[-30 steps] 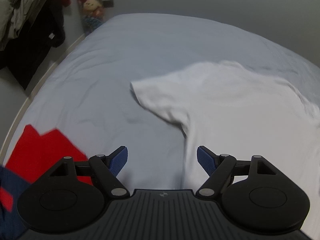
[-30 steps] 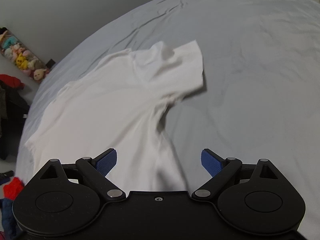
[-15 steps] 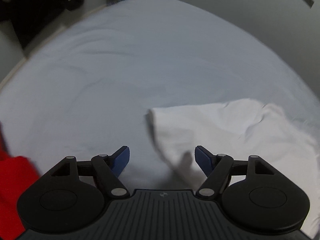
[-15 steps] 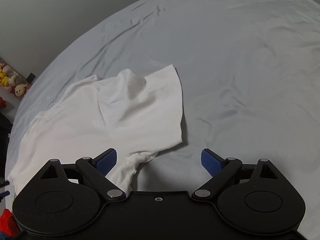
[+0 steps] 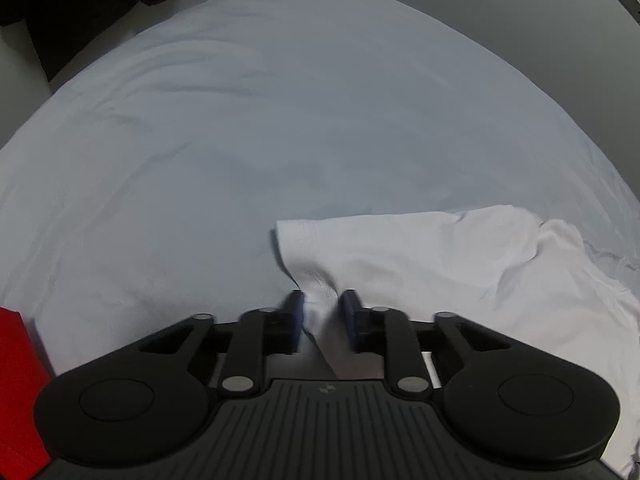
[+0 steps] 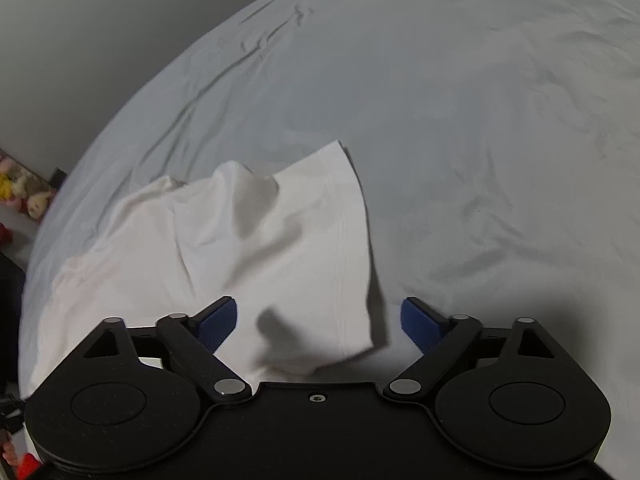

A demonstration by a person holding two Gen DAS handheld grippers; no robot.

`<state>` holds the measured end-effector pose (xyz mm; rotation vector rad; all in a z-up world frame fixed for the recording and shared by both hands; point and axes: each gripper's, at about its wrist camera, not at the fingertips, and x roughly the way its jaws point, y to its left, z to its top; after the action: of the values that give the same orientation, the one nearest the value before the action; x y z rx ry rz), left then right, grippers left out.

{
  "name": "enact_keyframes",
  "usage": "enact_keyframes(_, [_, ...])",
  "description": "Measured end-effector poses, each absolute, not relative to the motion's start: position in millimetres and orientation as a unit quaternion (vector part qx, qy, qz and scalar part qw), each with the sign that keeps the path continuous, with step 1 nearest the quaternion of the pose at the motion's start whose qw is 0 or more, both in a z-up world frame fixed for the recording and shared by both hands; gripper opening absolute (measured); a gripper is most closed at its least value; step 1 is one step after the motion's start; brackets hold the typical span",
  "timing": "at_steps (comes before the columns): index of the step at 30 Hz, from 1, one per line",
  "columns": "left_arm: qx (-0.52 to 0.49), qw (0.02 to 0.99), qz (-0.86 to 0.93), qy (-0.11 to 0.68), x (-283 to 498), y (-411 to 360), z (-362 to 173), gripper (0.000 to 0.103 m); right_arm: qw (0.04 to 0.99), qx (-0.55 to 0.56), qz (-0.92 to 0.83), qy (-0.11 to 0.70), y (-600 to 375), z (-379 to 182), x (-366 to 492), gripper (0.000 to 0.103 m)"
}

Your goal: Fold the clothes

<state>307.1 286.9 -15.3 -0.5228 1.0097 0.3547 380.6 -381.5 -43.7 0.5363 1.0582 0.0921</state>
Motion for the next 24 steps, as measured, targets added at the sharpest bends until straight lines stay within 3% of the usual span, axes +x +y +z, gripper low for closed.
enact_keyframes(1, [-0.238, 0.833, 0.163, 0.471, 308, 283, -8, 0.01, 0.829, 0.249, 0.046, 0.499, -380, -44, 380, 0.046])
enact_keyframes(4, [-0.219, 0.844, 0.159, 0.464, 307, 276, 7, 0.009, 0.833, 0.228, 0.046, 0.501, -376, -43, 377, 0.04])
enact_keyframes(13, [-0.152, 0.879, 0.051, 0.449, 317, 201, 63, 0.009, 0.834, 0.211, 0.048, 0.507, -373, -42, 372, 0.04])
enact_keyframes(20, [-0.084, 0.887, -0.064, 0.45, 320, 113, 59, 0.009, 0.834, 0.211, 0.052, 0.508, -372, -45, 374, 0.04])
enact_keyframes(24, [-0.079, 0.859, -0.13, 0.488, 321, 61, 34, 0.011, 0.833, 0.213, 0.055, 0.508, -373, -47, 374, 0.04])
